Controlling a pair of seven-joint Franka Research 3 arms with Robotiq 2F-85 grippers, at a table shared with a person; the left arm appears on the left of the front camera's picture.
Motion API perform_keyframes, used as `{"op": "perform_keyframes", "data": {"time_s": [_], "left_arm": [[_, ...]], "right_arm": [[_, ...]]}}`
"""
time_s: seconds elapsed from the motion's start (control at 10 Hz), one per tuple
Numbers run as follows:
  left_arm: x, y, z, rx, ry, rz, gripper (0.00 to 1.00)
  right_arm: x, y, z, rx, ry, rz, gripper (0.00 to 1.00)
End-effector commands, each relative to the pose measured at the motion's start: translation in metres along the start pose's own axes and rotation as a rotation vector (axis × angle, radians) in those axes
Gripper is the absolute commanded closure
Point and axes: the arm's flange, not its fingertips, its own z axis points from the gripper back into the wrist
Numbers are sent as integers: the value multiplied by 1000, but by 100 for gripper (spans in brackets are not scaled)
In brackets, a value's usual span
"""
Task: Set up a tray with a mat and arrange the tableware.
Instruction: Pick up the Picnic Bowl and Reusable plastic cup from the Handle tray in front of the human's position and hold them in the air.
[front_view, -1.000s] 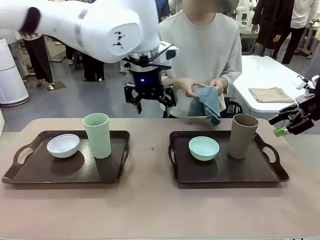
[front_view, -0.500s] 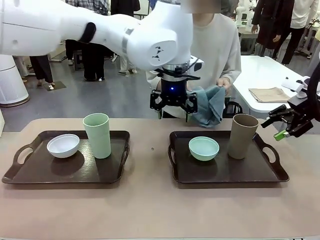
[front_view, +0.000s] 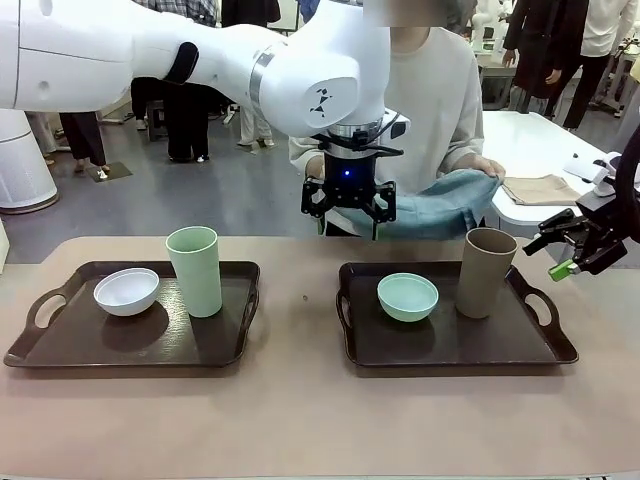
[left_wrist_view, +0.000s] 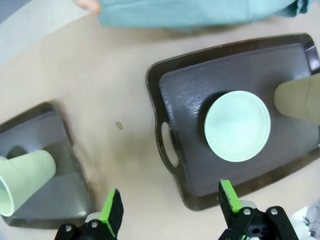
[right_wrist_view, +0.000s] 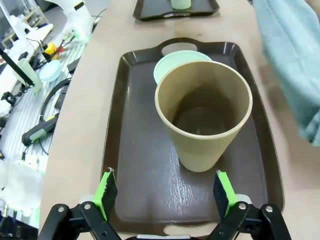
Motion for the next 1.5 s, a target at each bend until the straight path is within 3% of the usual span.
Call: {"op": "perform_keyframes", "data": {"time_s": [0.0, 0.2, 0.4, 0.8, 1.4], "left_arm": [[3, -4, -11, 16, 12, 6, 0], [6, -6, -22, 15, -28, -58, 0], [7, -10, -35, 29, -60, -71, 0], [17, -31, -61, -7, -70, -76, 0], [23, -56, -94, 26, -12, -91, 0]], "right_arm": [[6, -7, -11, -19, 19, 68, 0], [10, -18, -23, -58, 12, 110, 0], [3, -24, -28, -82, -14, 47, 0], [-4, -24, -44, -22, -12, 53, 0], [10, -20, -77, -69, 48, 215, 0]]}}
